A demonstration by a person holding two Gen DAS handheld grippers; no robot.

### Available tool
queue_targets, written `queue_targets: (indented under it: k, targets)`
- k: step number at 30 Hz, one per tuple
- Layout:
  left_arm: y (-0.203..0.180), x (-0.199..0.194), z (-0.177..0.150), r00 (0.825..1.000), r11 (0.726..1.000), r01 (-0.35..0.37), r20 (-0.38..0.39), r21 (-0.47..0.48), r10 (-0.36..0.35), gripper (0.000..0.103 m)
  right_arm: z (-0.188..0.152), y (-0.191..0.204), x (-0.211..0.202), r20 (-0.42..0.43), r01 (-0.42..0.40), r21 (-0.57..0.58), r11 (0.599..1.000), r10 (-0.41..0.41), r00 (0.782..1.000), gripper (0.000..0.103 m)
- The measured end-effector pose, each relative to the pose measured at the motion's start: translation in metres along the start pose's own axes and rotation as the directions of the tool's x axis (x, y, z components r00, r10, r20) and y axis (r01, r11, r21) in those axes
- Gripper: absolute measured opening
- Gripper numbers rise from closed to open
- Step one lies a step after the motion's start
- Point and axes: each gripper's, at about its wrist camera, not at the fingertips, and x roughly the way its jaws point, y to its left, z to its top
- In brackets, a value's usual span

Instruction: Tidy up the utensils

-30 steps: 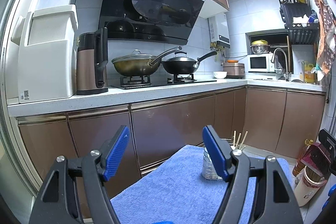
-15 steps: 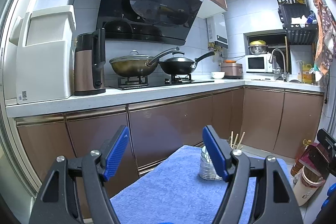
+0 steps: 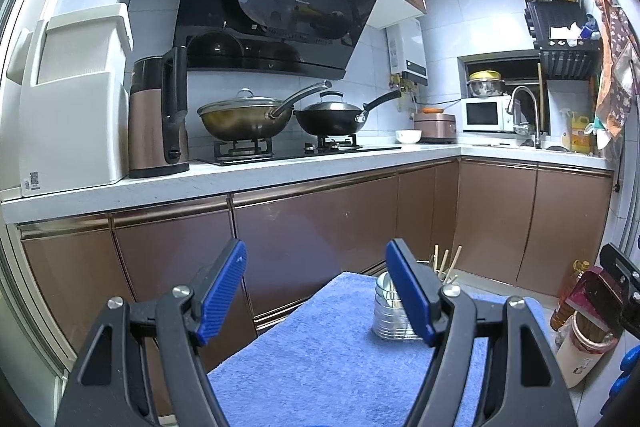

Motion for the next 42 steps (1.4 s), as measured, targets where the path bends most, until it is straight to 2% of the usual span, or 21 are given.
queue_targets:
  k: [28, 42]
  targets:
    - [-0.035, -0.001, -0.004, 0.999, 1.0, -0.002, -0.04, 0.002, 0.002, 0.071, 0.006, -0.01, -0.011, 0.006, -0.06, -0.066, 0.996, 0.06, 0.998, 0.103]
    - [-0.051, 0.013, -0.01, 0.997, 0.999, 0.005, -0.079, 0.032, -0.002, 0.071, 0.004, -0.028, -0.006, -0.006, -0.063, -0.037, 0.997, 0.063, 0.998, 0.103]
